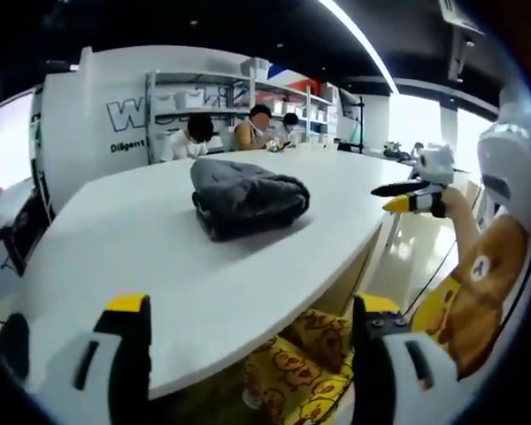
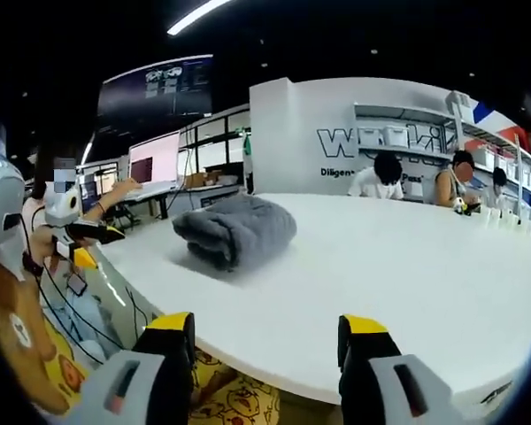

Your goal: Fold the towel on the table until its edges align and the towel forms a compact rectangular stack.

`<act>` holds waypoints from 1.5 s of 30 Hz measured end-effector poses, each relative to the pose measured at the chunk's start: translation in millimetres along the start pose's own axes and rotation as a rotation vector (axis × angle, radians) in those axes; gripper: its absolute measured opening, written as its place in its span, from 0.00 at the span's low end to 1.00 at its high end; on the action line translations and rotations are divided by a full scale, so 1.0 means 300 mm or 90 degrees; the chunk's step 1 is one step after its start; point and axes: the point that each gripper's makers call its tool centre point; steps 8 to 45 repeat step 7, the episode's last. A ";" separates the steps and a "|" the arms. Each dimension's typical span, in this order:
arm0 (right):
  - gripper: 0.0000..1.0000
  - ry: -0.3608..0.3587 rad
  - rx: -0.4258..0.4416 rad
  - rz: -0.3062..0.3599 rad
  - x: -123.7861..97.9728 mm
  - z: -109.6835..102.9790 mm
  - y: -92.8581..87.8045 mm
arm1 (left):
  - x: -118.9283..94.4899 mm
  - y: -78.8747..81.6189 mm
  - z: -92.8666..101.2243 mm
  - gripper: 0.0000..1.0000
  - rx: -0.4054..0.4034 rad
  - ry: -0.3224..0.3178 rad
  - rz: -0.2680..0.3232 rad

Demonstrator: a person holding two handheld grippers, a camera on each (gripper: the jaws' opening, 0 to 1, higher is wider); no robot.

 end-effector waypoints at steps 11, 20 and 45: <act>0.68 0.004 0.005 -0.006 0.016 0.012 -0.018 | 0.020 -0.019 0.021 0.99 -0.004 -0.006 -0.010; 0.68 0.004 0.005 -0.006 0.016 0.012 -0.018 | 0.020 -0.019 0.021 0.99 -0.004 -0.006 -0.010; 0.68 0.004 0.005 -0.006 0.016 0.012 -0.018 | 0.020 -0.019 0.021 0.99 -0.004 -0.006 -0.010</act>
Point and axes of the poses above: the point that each gripper's makers call its tool centre point, and the gripper's own axes: x roughly forward along the fingers, z roughly to its right, y roughly out of its top, and after that the axes turned 13 degrees about y, right-handed
